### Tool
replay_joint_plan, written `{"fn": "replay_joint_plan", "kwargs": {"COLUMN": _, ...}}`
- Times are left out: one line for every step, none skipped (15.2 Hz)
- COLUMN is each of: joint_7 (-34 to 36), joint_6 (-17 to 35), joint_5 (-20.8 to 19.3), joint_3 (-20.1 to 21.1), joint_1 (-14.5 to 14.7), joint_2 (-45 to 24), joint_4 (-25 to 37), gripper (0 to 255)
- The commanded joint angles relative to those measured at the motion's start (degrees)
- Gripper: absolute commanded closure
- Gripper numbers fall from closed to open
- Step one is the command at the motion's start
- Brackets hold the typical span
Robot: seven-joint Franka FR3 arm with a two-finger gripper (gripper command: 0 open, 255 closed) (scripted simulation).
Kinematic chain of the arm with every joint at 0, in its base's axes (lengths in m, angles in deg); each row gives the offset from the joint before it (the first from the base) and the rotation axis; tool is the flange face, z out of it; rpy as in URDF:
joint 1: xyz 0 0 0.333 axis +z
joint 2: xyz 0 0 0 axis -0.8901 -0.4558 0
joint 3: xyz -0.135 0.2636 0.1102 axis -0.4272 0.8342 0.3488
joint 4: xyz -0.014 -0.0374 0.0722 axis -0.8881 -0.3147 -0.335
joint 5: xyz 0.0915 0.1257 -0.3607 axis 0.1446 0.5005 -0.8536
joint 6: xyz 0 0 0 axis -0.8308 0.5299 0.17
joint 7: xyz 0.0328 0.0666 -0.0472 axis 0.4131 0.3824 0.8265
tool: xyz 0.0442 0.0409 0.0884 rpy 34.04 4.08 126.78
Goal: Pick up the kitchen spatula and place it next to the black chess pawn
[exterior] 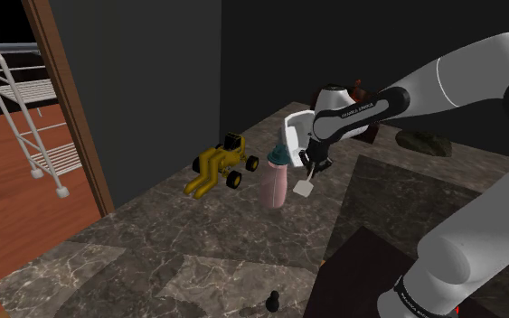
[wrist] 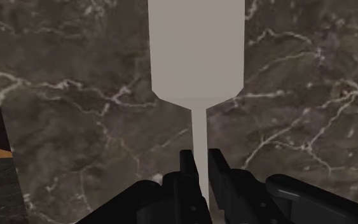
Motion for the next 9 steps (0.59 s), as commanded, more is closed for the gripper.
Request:
{"fn": "replay_joint_plan", "kwargs": {"joint_7": -0.4, "joint_6": -1.6, "joint_5": 0.2, "joint_3": -0.1, "joint_1": 0.0, "joint_2": 0.9, "joint_4": 0.7, "gripper": 255}}
{"fn": "replay_joint_plan", "kwargs": {"joint_7": -0.5, "joint_6": -2.5, "joint_5": 0.3, "joint_3": -0.2, "joint_1": 0.0, "joint_2": 1.4, "joint_4": 1.1, "gripper": 255}}
{"fn": "replay_joint_plan", "kwargs": {"joint_7": -0.6, "joint_6": -3.3, "joint_5": 0.4, "joint_3": -0.2, "joint_1": 0.0, "joint_2": 1.8, "joint_4": 1.5, "gripper": 255}}
{"fn": "replay_joint_plan", "kwargs": {"joint_7": -0.7, "joint_6": -4.1, "joint_5": 0.5, "joint_3": -0.2, "joint_1": 0.0, "joint_2": 2.2, "joint_4": 1.9, "gripper": 255}}
{"fn": "replay_joint_plan", "kwargs": {"joint_7": -0.8, "joint_6": -4.9, "joint_5": 0.6, "joint_3": -0.2, "joint_1": 0.0, "joint_2": 2.6, "joint_4": 2.3, "gripper": 255}}
{"fn": "replay_joint_plan", "kwargs": {"joint_7": -0.9, "joint_6": -5.7, "joint_5": 0.7, "joint_3": -0.2, "joint_1": 0.1, "joint_2": 3.0, "joint_4": 2.7, "gripper": 255}}
{"fn": "replay_joint_plan", "kwargs": {"joint_7": -1.0, "joint_6": -6.5, "joint_5": 0.8, "joint_3": -0.3, "joint_1": 0.1, "joint_2": 3.4, "joint_4": 3.1, "gripper": 255}}
{"fn": "replay_joint_plan", "kwargs": {"joint_7": -1.0, "joint_6": -7.3, "joint_5": 0.8, "joint_3": -0.3, "joint_1": 0.1, "joint_2": 3.8, "joint_4": 3.6, "gripper": 255}}
{"fn": "replay_joint_plan", "kwargs": {"joint_7": -1.1, "joint_6": -8.1, "joint_5": 0.9, "joint_3": -0.3, "joint_1": 0.1, "joint_2": 4.1, "joint_4": 4.1, "gripper": 255}}
